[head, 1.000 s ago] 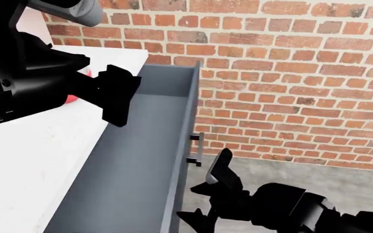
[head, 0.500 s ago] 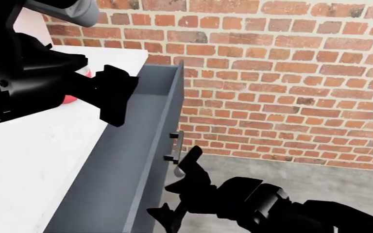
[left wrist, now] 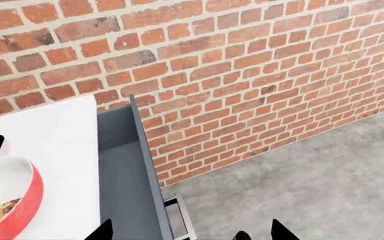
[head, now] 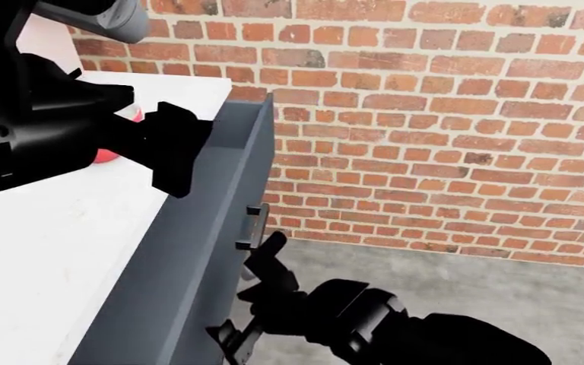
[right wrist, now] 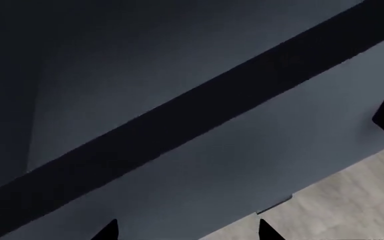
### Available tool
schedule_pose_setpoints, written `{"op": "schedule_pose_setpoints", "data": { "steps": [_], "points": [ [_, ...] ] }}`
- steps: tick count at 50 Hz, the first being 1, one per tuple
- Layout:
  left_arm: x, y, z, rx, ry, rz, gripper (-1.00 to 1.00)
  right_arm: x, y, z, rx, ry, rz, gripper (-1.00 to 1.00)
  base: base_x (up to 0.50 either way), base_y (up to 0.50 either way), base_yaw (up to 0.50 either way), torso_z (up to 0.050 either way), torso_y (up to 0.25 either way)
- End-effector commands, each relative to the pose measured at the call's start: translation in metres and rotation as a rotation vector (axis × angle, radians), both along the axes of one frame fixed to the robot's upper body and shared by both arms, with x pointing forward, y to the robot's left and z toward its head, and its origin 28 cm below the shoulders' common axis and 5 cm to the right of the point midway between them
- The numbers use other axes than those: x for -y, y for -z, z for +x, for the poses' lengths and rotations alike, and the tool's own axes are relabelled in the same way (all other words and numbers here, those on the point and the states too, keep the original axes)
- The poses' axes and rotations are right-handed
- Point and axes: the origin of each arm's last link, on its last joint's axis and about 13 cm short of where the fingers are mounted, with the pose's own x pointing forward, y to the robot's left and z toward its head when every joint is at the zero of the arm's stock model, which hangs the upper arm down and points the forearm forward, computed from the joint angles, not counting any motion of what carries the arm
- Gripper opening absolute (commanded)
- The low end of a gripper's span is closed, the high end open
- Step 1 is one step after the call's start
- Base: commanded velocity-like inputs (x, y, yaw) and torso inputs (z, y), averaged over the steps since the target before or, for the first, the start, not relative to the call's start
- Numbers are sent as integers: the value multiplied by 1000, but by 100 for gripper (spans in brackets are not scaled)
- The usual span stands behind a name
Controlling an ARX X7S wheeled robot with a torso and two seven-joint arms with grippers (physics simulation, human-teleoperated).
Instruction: Place the bar in the bowl and close the drawer.
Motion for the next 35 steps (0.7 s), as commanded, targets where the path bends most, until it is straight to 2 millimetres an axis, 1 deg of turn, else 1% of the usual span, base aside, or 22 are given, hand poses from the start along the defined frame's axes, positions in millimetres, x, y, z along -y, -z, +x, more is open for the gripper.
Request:
{"op": "schedule_pose_setpoints", "data": {
  "steps": [1, 11, 18, 27, 32, 35],
  "points": [
    [-1, 0, 0, 1, -10, 1, 100, 5, -14, -1, 23, 32, 4, 100, 0, 0, 0, 0, 0],
    [-1, 3, 1, -3, -15, 1, 100, 52, -32, -4, 30, 128, 41, 100, 0, 0, 0, 0, 0],
    [0, 3, 2, -3, -14, 4, 100, 88, -37, -14, 77, 218, 58, 100, 0, 0, 0, 0, 0],
    [3, 4, 2, -2, -14, 10, 100, 142, -19, -36, 116, 385, 87, 100, 0, 0, 0, 0, 0],
    [9, 6, 7, -6, -9, 20, 100, 173, -6, -54, 109, 500, 114, 100, 0, 0, 0, 0, 0],
    [13, 7, 9, -11, -8, 29, 100, 187, 3, -66, 106, 561, 126, 100, 0, 0, 0, 0, 0]
  ]
}}
